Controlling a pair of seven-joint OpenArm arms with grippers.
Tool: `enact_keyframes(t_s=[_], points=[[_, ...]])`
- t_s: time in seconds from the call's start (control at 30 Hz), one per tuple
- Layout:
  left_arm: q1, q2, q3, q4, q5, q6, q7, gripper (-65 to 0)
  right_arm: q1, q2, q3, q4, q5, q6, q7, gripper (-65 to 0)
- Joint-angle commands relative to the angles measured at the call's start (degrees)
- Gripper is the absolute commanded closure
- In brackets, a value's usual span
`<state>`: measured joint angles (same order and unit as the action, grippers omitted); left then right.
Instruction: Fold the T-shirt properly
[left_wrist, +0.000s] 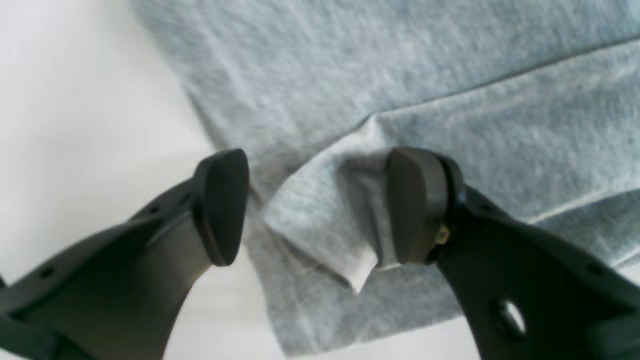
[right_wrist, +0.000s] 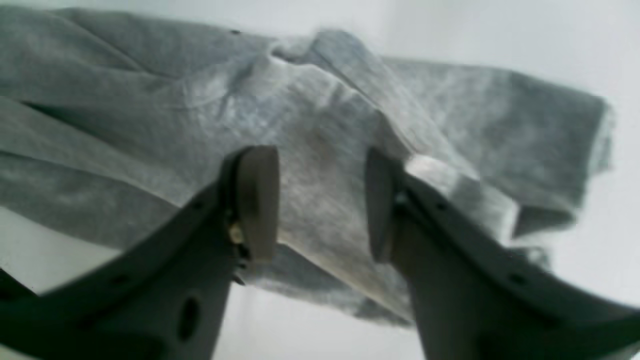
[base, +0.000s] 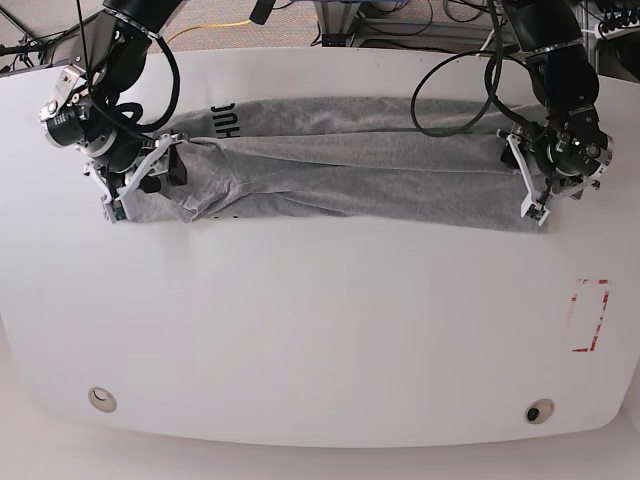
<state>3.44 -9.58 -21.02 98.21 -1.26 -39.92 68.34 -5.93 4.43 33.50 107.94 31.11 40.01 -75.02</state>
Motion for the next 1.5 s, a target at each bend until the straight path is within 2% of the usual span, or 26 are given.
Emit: enact_keyframes(t_s=[0.0, 0.1, 0.3, 0.47, 0.6, 0.67, 0.8, 0.93, 1.17, 1.27, 1.47], points=[[-0.94, -0.48, -0.22, 2.84, 0.07, -0.08, -0.16, -40.7, -0.09, 0.72, -1.45, -1.61, -2.76, -0.01, 3.77, -14.0], [-1.02, -0.39, -0.04, 3.54, -0.02, -0.08, -0.16, -40.7, 0.09, 0.8, -4.88, -6.36, -5.84, -0.01, 7.38, -8.7], [-1.73, -0.22, -0.74, 7.32, -0.11, -0.08, -0.07, -41.1, -0.18, 0.98, -6.37, -13.74, -9.44, -0.01, 13.53, -8.7], [-2.78, 1.72, -6.19, 9.52, -0.11, -0.08, -0.07, -42.1, -0.09, 1.95, -6.46, -16.47, -10.41, -0.01, 14.14, -8.7], [-4.28, 2.24, -12.26, 9.35, -0.11, -0.08, 1.95, -50.4, -0.18, 2.12, -6.46, -16.56, -10.41, -0.01, 14.14, -8.7], [-4.98, 2.24, -14.54, 8.38, -0.37, -0.08, 3.71, -52.5, -0.18, 2.12, -6.46, -16.73, -10.76, -0.01, 14.14, -8.7], [-6.56, 1.72, -19.38, 3.46, -6.7, -0.08, 6.61, -52.6, 0.09, 2.12, -6.55, -16.56, -10.59, -0.01, 14.14, -8.7], [-6.3, -2.15, -24.39, -2.17, -17.07, -0.08, 8.28, -52.6, 0.18, 2.12, -6.55, -16.64, -10.85, -0.01, 14.14, -8.7], [-3.05, -7.78, -25.27, -12.81, -32.9, -0.08, 8.1, -52.6, -0.18, 2.12, -6.55, -16.47, -10.59, -0.01, 14.14, -8.7], [-3.05, -8.75, -25.01, -16.24, -34.92, -0.08, 7.14, -52.6, 0.26, 2.21, -6.55, -16.73, -10.94, -0.01, 14.14, -8.7], [-2.61, -8.83, -24.92, -20.37, -35.01, -0.08, 6.17, -52.6, 0.09, 2.21, -6.55, -15.85, -10.76, -0.01, 14.14, -8.6]])
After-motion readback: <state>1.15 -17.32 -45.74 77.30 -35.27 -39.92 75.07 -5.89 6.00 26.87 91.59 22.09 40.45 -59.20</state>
